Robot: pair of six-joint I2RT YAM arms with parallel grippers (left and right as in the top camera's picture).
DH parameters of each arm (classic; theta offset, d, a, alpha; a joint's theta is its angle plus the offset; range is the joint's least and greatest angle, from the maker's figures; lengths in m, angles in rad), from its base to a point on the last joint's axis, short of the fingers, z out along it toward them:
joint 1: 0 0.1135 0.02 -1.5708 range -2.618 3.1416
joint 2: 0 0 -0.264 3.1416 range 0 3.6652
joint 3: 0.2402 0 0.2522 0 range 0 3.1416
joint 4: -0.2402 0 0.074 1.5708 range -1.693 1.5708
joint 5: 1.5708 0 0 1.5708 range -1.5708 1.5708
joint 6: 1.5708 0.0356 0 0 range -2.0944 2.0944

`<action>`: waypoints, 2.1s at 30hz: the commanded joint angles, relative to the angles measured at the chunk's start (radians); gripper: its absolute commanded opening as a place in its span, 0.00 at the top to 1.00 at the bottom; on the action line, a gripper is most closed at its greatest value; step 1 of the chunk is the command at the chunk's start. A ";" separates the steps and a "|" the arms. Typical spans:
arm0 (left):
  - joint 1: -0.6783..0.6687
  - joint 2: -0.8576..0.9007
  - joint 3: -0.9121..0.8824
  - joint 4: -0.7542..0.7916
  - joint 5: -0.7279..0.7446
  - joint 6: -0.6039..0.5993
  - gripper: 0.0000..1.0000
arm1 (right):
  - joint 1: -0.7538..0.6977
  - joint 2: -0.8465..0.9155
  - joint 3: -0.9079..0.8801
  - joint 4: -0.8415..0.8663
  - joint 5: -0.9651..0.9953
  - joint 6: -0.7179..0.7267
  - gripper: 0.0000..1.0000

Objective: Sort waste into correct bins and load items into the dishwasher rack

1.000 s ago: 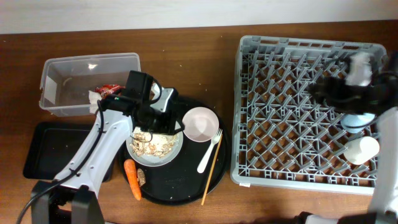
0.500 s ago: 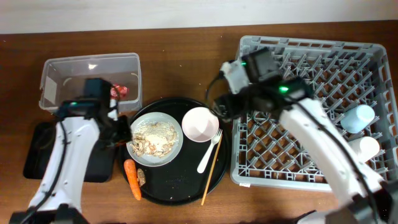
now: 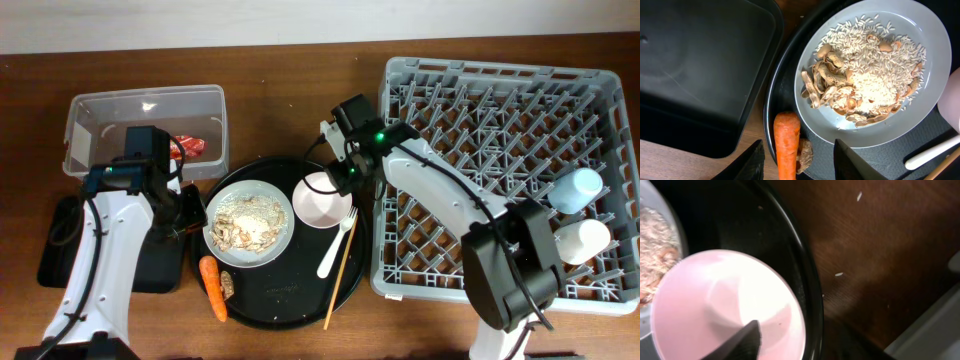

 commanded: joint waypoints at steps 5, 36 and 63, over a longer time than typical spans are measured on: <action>0.003 -0.013 0.005 -0.002 -0.002 -0.013 0.56 | 0.010 0.055 0.007 -0.024 0.023 0.003 0.63; 0.003 -0.013 0.005 0.003 -0.003 -0.013 0.56 | -0.307 -0.342 0.322 -0.272 1.086 0.212 0.96; 0.003 -0.013 0.005 0.007 -0.002 -0.017 0.56 | -0.642 0.124 0.319 -0.120 1.236 0.362 0.96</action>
